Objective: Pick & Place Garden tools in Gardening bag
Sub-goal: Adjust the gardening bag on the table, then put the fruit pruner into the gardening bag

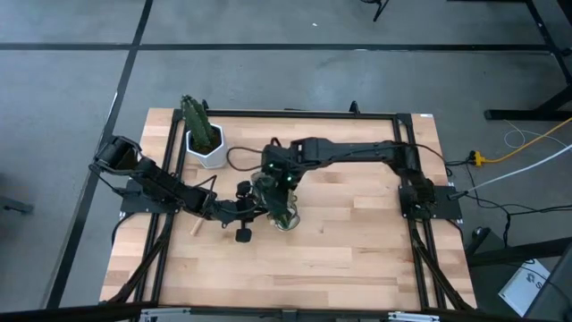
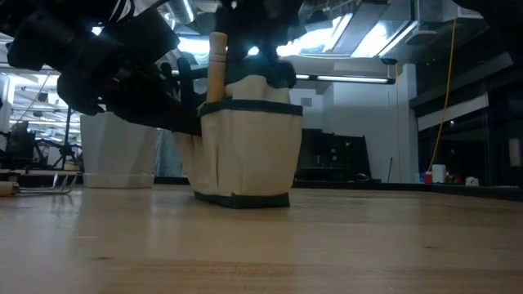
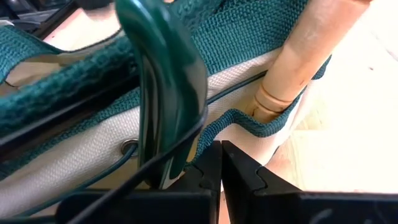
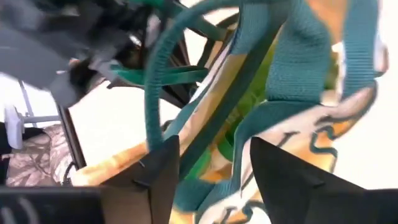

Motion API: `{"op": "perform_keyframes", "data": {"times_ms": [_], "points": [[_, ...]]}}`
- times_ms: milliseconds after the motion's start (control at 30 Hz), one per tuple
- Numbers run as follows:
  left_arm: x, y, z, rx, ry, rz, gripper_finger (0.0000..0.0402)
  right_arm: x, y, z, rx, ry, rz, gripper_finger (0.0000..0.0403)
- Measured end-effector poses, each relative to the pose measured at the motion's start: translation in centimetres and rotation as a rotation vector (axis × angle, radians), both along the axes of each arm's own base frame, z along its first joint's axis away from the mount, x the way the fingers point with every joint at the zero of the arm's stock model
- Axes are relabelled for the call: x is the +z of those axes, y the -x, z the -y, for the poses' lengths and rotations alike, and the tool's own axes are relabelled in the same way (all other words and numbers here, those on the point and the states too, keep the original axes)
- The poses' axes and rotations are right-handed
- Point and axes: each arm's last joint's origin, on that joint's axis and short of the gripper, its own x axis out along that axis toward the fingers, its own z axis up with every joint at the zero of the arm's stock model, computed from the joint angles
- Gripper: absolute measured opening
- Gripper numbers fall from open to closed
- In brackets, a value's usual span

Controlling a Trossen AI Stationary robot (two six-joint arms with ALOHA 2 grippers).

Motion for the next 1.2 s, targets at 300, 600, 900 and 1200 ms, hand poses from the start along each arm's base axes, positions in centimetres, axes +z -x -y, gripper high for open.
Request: {"op": "perform_keyframes", "data": {"times_ms": [300,600,900,1200], "points": [[-0.2,0.2,0.2,-0.018,-0.012,-0.023,0.0005,5.3,3.0,-1.3,-0.021,0.112,0.095,0.0204],[-0.1,0.5,0.6,-0.036,-0.021,-0.032,0.0003,8.1,8.4,-8.6,0.090,0.519,0.030,0.0201],[-0.1,0.5,0.6,-0.034,-0.027,-0.029,0.0003,5.5,9.7,-13.8,0.199,0.645,0.059,0.0174],[-0.1,0.5,0.6,-0.030,-0.028,-0.027,0.0004,2.5,5.9,-14.9,0.176,0.746,0.441,0.0165]]}}
